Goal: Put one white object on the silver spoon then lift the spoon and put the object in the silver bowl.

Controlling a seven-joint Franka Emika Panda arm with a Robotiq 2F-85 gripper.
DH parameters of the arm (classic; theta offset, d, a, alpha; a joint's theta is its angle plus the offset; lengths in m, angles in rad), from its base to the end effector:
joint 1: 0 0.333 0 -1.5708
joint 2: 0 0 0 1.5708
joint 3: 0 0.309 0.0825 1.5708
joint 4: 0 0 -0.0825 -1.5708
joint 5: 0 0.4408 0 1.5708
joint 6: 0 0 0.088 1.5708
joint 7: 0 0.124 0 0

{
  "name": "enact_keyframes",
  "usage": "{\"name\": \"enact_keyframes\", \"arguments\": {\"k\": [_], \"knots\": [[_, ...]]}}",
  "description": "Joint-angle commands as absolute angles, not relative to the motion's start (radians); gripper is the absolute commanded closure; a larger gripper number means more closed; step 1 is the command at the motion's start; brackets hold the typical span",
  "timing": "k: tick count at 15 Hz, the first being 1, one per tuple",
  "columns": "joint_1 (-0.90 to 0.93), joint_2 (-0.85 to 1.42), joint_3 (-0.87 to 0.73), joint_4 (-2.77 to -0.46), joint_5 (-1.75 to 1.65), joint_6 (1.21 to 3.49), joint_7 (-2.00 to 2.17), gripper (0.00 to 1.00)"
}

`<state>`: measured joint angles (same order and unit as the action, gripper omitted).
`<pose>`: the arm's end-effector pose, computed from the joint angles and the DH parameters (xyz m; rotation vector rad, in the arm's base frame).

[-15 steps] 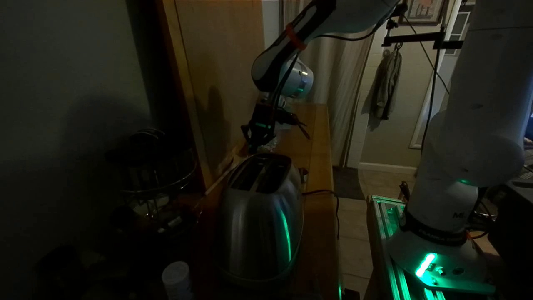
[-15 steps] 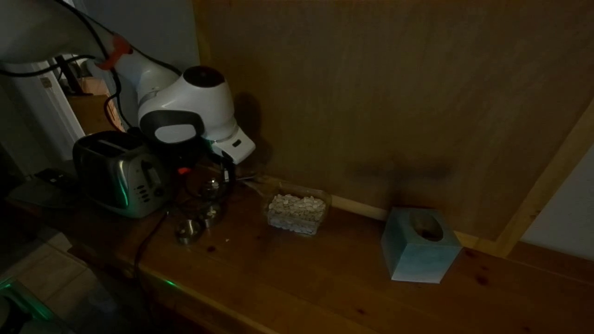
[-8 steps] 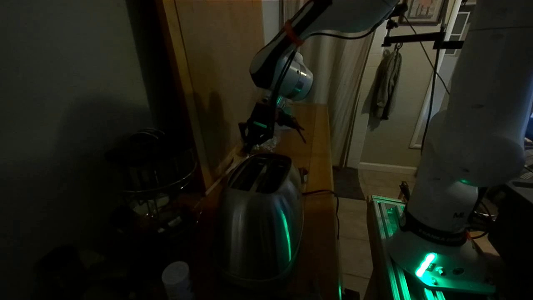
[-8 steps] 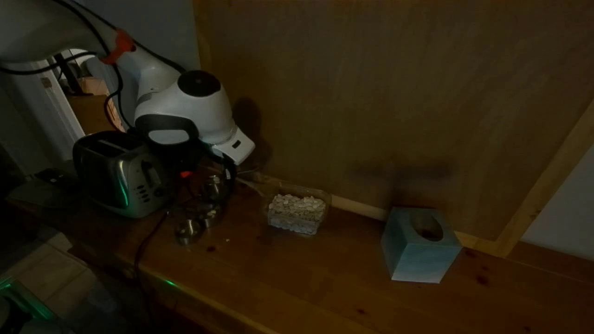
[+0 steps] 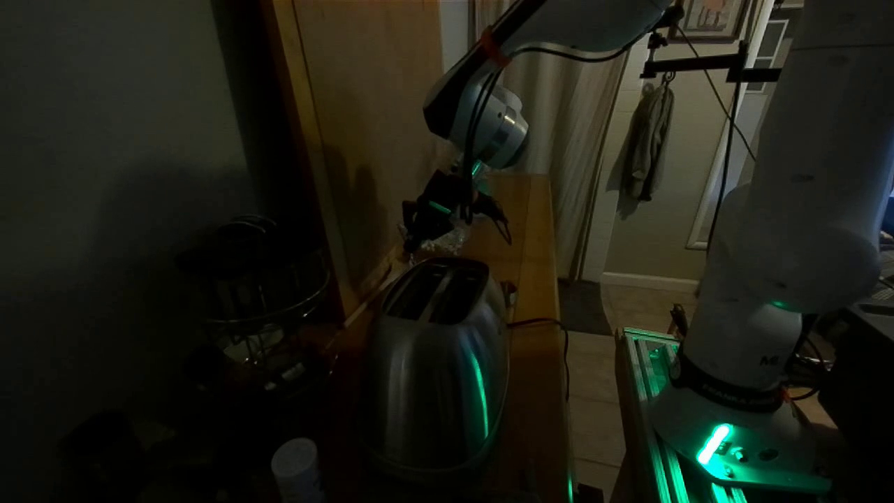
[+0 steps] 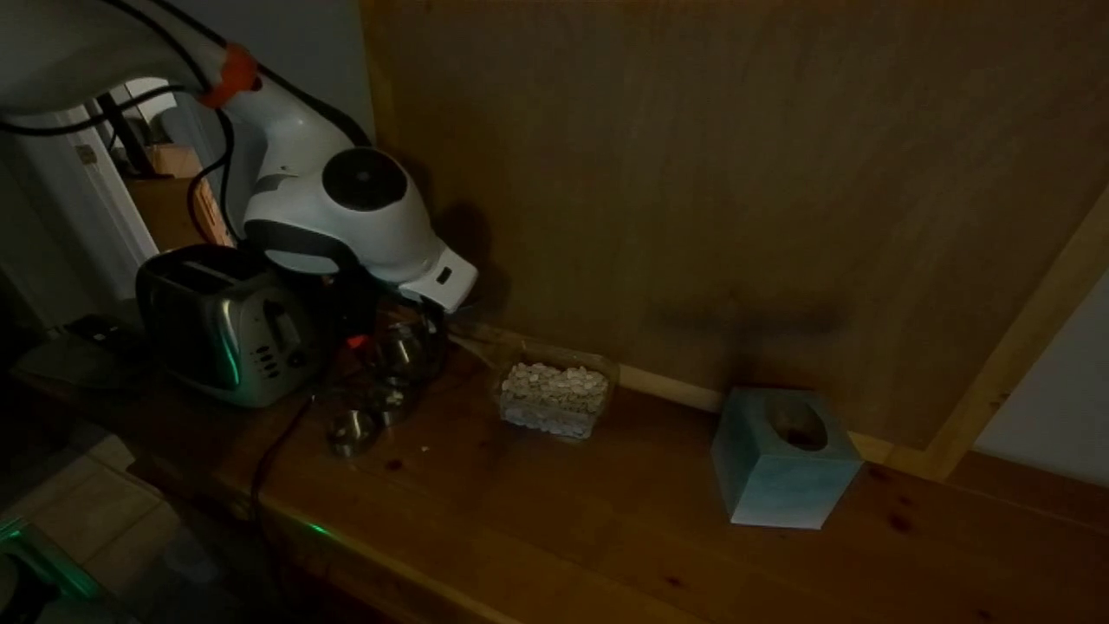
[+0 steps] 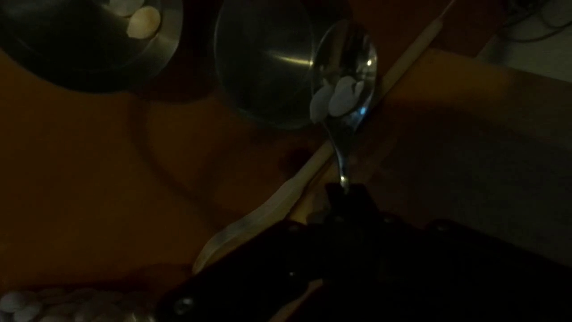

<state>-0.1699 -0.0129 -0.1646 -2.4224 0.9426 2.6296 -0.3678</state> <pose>0.5083 -0.1902 0.2640 -2.4707 0.9822 -0.5066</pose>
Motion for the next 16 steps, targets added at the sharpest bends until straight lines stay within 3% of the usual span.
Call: {"name": "enact_keyframes", "arguments": {"k": [1, 16], "knots": [[-0.175, -0.048, -0.173, -2.454, 1.027, 2.610, -0.502, 0.98], [-0.178, -0.128, -0.196, -2.523, 1.249, 2.469, -1.006, 0.98]]}}
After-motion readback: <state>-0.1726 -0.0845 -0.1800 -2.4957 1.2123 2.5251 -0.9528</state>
